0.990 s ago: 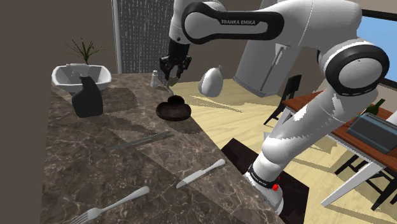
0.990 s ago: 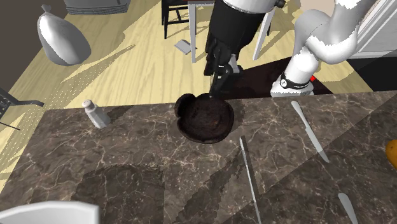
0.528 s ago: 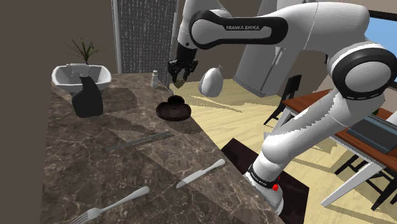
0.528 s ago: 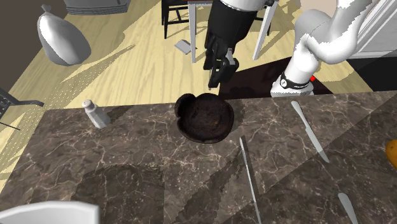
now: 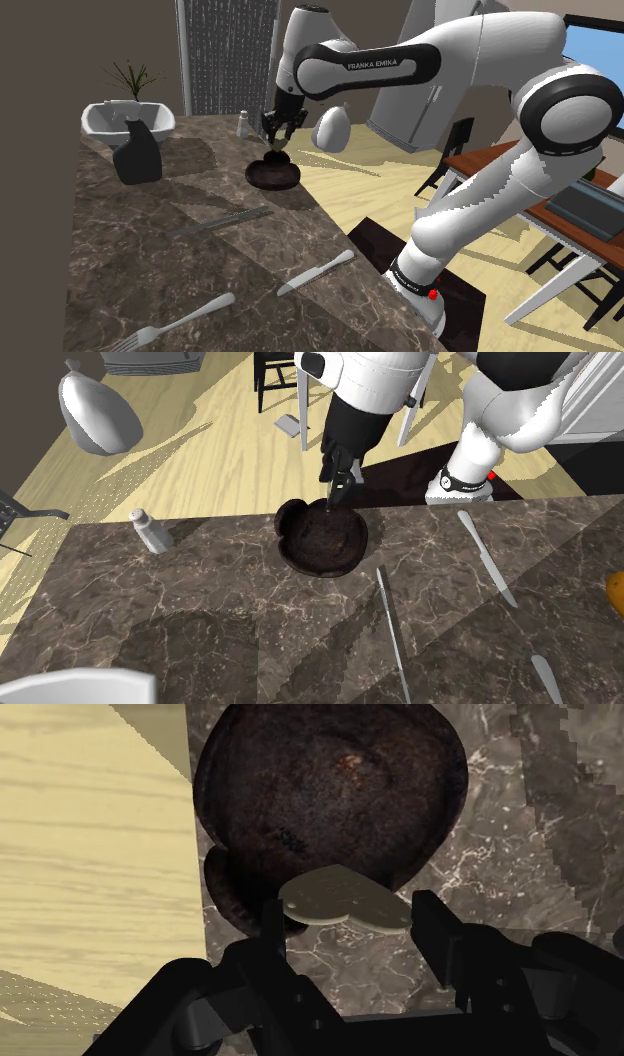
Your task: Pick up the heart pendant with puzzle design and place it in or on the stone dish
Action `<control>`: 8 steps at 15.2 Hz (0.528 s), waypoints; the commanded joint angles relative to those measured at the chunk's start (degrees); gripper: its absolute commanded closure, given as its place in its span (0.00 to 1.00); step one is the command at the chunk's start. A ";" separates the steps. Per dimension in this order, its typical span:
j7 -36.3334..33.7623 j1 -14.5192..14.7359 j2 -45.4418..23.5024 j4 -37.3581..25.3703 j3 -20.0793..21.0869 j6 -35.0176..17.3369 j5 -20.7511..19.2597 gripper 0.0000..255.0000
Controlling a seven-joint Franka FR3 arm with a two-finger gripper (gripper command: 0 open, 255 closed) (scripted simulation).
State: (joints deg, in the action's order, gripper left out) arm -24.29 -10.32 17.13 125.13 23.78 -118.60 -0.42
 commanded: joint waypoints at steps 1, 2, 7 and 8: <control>-0.01 -0.01 -0.03 1.47 0.00 -1.53 -0.02 1.00; -0.14 -0.02 -0.19 2.10 0.08 -2.30 -0.09 1.00; -0.61 -0.05 -0.85 4.18 0.38 -4.99 -0.38 1.00; -0.61 -0.05 -0.85 4.18 0.38 -4.99 -0.38 1.00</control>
State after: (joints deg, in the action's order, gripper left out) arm -24.87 -10.38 16.28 129.18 24.15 -123.44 -0.80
